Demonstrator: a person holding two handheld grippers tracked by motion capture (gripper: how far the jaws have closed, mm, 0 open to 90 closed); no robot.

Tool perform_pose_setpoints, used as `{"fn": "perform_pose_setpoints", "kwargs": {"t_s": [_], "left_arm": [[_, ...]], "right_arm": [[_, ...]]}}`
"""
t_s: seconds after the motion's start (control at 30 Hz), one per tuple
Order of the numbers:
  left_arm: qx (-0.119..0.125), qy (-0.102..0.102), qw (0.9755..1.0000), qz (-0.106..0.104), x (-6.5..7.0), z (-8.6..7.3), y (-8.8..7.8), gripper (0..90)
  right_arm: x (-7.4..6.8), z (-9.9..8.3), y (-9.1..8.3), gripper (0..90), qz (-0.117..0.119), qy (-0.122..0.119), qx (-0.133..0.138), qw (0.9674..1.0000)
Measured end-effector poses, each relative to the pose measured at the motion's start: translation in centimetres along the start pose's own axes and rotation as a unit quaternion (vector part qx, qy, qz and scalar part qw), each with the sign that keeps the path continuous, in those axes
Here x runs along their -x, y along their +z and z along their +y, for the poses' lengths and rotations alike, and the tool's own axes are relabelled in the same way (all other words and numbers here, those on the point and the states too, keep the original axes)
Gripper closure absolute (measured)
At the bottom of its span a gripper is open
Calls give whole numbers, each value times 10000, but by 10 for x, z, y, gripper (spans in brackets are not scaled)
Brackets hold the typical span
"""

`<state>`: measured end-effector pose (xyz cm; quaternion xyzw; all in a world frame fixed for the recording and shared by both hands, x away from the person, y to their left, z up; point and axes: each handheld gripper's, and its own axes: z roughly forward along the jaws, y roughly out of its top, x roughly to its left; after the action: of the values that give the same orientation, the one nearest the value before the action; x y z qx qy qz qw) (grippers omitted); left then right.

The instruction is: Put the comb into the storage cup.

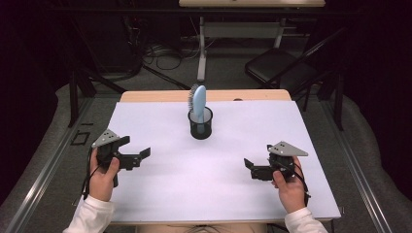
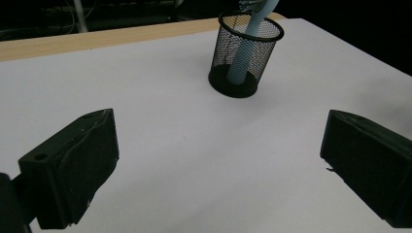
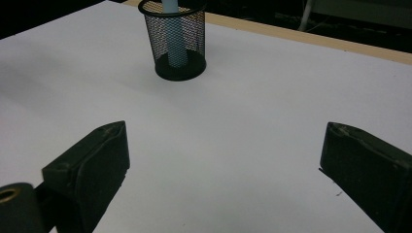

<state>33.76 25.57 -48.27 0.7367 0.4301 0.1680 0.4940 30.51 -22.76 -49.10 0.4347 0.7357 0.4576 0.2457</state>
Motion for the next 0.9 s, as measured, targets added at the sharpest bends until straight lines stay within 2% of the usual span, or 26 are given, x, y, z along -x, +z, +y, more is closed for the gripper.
{"fn": "perform_pose_setpoints", "kwargs": {"t_s": [0.33, 0.7, 0.9], "left_arm": [[95, -90, 9998, -123, -6, -23, 7, 8], [202, -84, 9998, -17, -10, -36, 11, 9], [109, -82, 9999, 12, -14, -43, 16, 9]], "right_arm": [[8, -12, -2, 34, -221, 123, 91, 9996], [20, -24, 0, 32, -420, 272, 109, 9987], [29, -29, 1, 32, -499, 439, 105, 9977]]}}
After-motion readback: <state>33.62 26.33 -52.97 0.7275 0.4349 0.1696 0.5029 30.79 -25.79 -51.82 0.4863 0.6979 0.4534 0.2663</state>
